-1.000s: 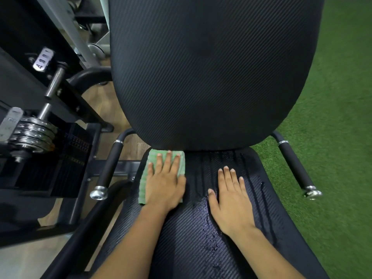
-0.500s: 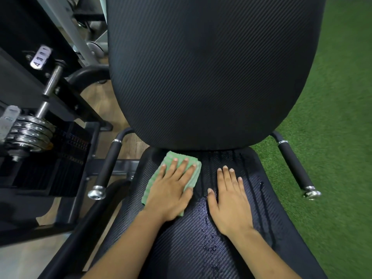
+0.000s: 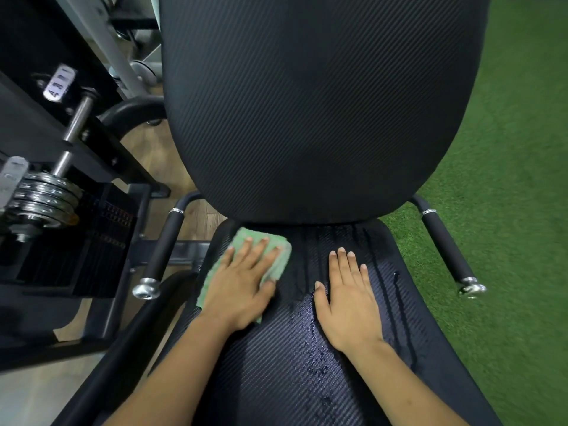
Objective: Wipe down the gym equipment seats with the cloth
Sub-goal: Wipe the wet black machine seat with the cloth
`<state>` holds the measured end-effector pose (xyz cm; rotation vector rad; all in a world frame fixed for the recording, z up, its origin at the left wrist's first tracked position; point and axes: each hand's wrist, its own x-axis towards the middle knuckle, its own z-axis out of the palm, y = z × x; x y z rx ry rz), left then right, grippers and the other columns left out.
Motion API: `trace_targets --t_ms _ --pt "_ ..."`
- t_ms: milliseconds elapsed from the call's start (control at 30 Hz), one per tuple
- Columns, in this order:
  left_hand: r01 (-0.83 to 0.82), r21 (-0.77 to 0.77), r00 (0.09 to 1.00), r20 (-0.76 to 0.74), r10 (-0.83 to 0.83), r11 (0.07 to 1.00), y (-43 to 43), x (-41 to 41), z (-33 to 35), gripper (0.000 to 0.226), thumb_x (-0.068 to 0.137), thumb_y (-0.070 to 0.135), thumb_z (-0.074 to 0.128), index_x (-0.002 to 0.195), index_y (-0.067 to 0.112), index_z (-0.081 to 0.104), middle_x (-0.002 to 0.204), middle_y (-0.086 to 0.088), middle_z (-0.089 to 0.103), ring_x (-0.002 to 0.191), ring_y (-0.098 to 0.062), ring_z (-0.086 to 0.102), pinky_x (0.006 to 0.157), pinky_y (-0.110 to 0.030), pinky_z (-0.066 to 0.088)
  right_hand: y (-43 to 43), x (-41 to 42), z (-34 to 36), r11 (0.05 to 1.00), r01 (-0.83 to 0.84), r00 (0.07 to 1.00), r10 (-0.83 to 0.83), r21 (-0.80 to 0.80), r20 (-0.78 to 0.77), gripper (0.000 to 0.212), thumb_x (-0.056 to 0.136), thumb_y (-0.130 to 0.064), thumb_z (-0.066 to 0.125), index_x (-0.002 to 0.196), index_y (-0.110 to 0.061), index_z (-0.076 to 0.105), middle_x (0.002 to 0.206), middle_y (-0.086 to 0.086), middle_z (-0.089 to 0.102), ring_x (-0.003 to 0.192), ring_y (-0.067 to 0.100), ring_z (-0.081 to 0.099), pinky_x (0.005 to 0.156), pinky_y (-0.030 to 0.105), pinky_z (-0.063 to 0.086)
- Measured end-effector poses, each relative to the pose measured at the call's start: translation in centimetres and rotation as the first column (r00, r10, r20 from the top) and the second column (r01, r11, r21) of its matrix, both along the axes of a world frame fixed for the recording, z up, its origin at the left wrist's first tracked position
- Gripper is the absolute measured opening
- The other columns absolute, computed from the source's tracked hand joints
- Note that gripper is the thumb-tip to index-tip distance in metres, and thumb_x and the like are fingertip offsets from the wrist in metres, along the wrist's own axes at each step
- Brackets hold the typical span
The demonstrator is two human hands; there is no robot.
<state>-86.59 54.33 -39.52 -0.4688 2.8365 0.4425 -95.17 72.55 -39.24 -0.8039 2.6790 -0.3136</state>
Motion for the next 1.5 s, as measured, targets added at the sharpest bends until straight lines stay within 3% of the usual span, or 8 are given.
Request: trace_targets --t_ms 133,333,533,700,933,1133,1333,1500 --pt "-0.212 -0.035 0.976 0.039 0.213 0.977 1.4 -2.3 0.2 0.073 0.081 0.049 -0.001 0.152 0.032 -0.001 0.160 0.005 -0.006 0.147 -0.020 -0.011 0.117 -0.041 -0.008 -0.1 0.0 -0.1 1.000 0.000 1.000 0.000 0.004 -0.005 0.084 0.081 -0.051 -0.004 0.153 -0.009 0.007 0.161 0.006 0.000 0.148 0.017 -0.006 0.116 0.030 -0.014" --pt "0.110 0.037 0.994 0.003 -0.110 0.993 2.2 1.8 1.1 0.066 0.083 0.053 -0.002 0.149 0.042 -0.007 0.155 0.016 -0.016 0.144 -0.010 -0.019 0.118 -0.037 -0.010 0.2 -0.2 -0.2 1.000 -0.004 1.000 0.004 -0.009 0.006 0.085 0.080 -0.052 -0.004 0.153 -0.009 0.008 0.161 0.005 0.000 0.148 0.016 -0.006 0.116 0.029 -0.014" --pt "-0.230 -0.036 0.972 0.041 0.232 0.972 1.6 0.5 1.0 0.080 0.073 0.053 -0.009 0.151 0.035 -0.005 0.160 0.005 -0.010 0.146 -0.019 -0.014 0.117 -0.041 -0.010 0.2 -0.1 0.3 1.000 -0.007 1.000 0.007 -0.012 0.005 0.084 0.080 -0.052 -0.006 0.153 -0.010 0.007 0.161 0.005 -0.002 0.148 0.015 -0.006 0.116 0.028 -0.013" --pt "0.054 0.027 0.998 0.005 -0.055 0.998 4.0 3.2 1.5 0.067 0.083 0.051 -0.003 0.148 0.039 -0.011 0.156 0.013 -0.018 0.144 -0.014 -0.021 0.118 -0.040 -0.011 1.0 1.3 0.9 0.998 -0.066 0.998 0.067 0.006 -0.011 0.082 0.084 -0.051 -0.004 0.153 -0.010 0.009 0.161 0.005 0.001 0.148 0.015 -0.006 0.115 0.028 -0.013" --pt "-0.219 -0.016 0.976 -0.004 0.219 0.975 2.5 3.8 1.7 0.076 0.078 0.051 -0.001 0.152 0.033 0.005 0.160 0.005 -0.002 0.147 -0.020 -0.008 0.117 -0.040 -0.009 1.7 2.9 1.5 0.996 -0.090 0.996 0.091 0.007 -0.006 0.082 0.084 -0.052 -0.002 0.153 -0.010 0.011 0.161 0.004 0.003 0.148 0.015 -0.005 0.116 0.029 -0.011" --pt "0.035 0.049 0.999 -0.035 -0.033 0.998 4.7 6.6 2.4 0.063 0.086 0.051 0.003 0.148 0.041 -0.008 0.156 0.014 -0.015 0.144 -0.013 -0.020 0.117 -0.038 -0.011 2.2 3.5 1.7 0.996 -0.086 0.996 0.087 0.022 -0.007 0.082 0.083 -0.052 -0.005 0.153 -0.011 0.007 0.161 0.003 -0.001 0.146 0.012 -0.009 0.115 0.028 -0.015" --pt "-0.222 -0.036 0.975 0.004 0.222 0.974 3.4 5.3 2.3 0.077 0.077 0.051 -0.004 0.152 0.032 0.002 0.160 0.005 -0.003 0.147 -0.020 -0.010 0.116 -0.040 -0.009 2.5 4.5 1.9 0.996 -0.087 0.996 0.088 0.013 -0.009 0.081 0.084 -0.050 -0.003 0.153 -0.009 0.009 0.161 0.005 0.001 0.147 0.014 -0.007 0.116 0.029 -0.011" --pt "-0.001 0.037 1.000 -0.023 0.002 0.999 6.0 6.4 2.9 0.069 0.083 0.050 -0.001 0.150 0.036 -0.005 0.158 0.010 -0.012 0.145 -0.016 -0.019 0.117 -0.039 -0.013 2.3 4.7 1.9 0.997 -0.080 0.997 0.080 0.024 -0.011 0.083 0.081 -0.049 -0.006 0.153 -0.009 0.007 0.161 0.005 0.000 0.148 0.015 -0.006 0.114 0.028 -0.015"
